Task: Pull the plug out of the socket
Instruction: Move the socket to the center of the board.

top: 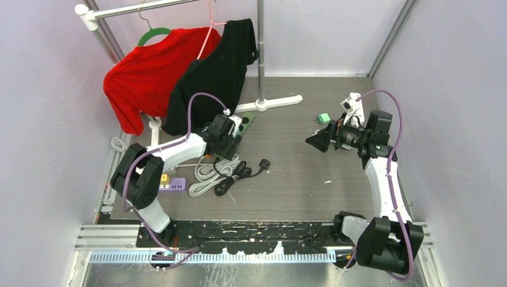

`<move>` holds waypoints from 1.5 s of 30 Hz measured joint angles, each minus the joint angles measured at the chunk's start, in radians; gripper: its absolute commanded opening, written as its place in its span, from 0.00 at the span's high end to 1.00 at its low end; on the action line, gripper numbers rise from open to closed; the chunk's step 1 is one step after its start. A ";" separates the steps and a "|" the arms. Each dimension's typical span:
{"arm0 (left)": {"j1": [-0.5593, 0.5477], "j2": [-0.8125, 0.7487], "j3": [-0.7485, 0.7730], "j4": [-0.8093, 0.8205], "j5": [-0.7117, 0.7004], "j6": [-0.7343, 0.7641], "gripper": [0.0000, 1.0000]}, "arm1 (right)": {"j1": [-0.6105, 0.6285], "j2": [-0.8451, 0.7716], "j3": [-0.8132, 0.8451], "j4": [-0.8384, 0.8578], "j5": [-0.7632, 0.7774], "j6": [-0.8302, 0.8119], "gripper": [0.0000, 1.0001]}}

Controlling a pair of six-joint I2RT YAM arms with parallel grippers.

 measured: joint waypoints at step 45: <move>-0.192 0.092 0.230 -0.047 0.179 -0.076 1.00 | 0.000 0.000 0.001 -0.011 0.013 -0.009 0.07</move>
